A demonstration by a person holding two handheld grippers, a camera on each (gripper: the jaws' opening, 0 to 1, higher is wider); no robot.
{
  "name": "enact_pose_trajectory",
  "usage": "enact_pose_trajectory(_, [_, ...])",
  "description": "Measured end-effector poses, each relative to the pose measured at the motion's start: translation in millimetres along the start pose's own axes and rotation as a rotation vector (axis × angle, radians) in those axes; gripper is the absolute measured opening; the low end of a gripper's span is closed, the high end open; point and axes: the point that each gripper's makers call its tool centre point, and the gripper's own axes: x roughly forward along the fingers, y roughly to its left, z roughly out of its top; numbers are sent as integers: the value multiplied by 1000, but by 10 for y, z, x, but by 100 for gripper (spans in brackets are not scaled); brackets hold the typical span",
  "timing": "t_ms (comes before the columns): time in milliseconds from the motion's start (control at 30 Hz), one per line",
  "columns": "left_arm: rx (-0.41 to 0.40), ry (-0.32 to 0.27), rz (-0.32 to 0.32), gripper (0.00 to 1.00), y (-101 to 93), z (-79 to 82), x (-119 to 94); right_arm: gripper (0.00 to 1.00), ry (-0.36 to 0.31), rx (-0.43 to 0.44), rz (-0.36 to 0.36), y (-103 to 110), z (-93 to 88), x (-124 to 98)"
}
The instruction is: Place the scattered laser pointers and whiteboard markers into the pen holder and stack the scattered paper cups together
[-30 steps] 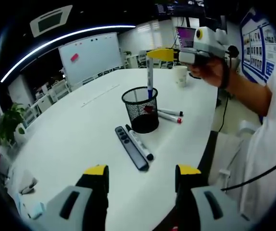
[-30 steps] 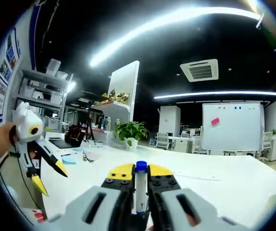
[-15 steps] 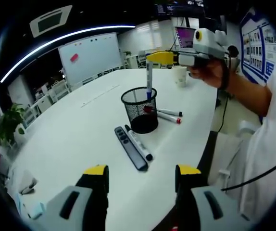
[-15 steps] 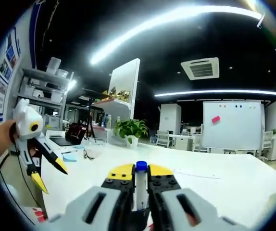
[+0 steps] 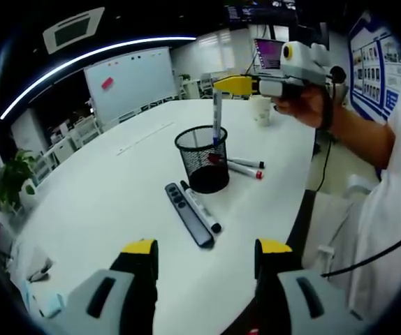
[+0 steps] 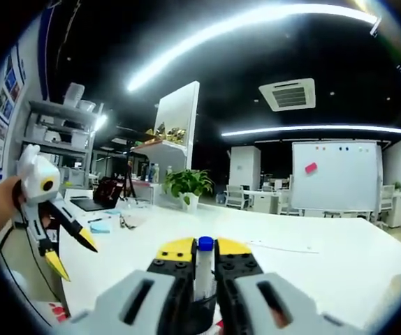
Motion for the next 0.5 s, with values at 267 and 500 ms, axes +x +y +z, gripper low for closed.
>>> enact_pose_trajectory(267, [-2, -3, 2, 56, 4, 3, -9, 12, 7, -1, -7, -9, -15, -5])
enact_pose_trajectory(500, [-2, -2, 2, 56, 2, -6, -17, 13, 0, 12, -5, 12, 9, -16])
